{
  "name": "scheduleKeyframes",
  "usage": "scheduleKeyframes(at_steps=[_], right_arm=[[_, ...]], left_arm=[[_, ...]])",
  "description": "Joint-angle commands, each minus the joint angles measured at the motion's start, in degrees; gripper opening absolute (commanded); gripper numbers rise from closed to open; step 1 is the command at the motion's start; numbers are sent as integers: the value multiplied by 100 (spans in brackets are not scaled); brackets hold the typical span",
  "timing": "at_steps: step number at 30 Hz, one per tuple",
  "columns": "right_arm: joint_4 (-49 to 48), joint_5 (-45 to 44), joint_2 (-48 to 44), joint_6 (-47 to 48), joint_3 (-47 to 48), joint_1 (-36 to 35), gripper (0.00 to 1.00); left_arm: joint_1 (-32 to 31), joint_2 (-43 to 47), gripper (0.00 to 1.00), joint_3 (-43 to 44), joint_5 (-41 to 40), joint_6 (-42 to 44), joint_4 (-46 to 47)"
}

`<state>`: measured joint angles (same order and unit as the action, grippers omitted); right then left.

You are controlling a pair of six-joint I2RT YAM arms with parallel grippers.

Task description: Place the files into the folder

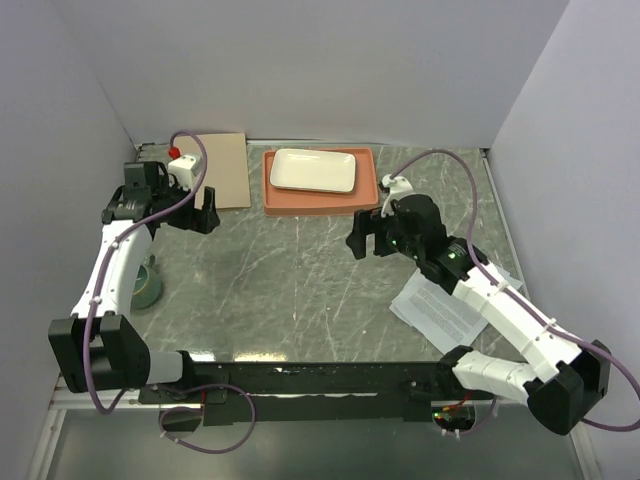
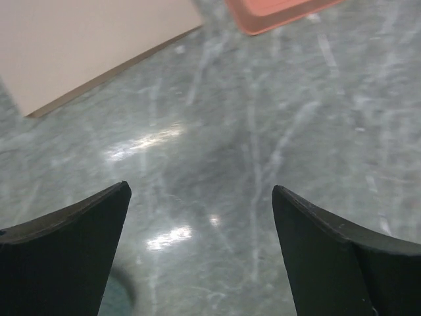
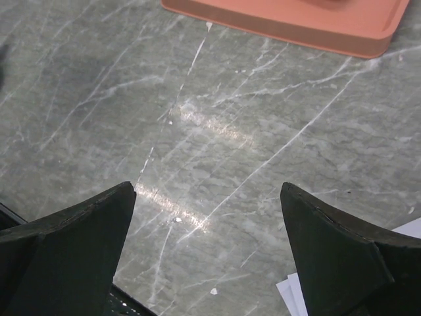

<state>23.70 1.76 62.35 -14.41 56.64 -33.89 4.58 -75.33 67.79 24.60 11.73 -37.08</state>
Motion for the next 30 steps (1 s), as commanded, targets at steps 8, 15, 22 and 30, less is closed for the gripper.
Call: scheduleKeyframes(at_steps=[8,15,22,30], right_arm=[[-384,-756,-768,176,-461,-223,99],[-507,-897,-531,114,-435,-294,96],[-577,-958,-276,44,-329,-311,91],[-604,-1107,-170,53,-250,-311,89]], left_arm=[[-176,-614,96,-1250,-3177,1973,2921],[-492,-1176,96,-1619,-3882,2588,4347],[-774,-1949,99,-1716,-4410,3142,5393],[-827,-2583,98,-1620,-4578,3459,5782]])
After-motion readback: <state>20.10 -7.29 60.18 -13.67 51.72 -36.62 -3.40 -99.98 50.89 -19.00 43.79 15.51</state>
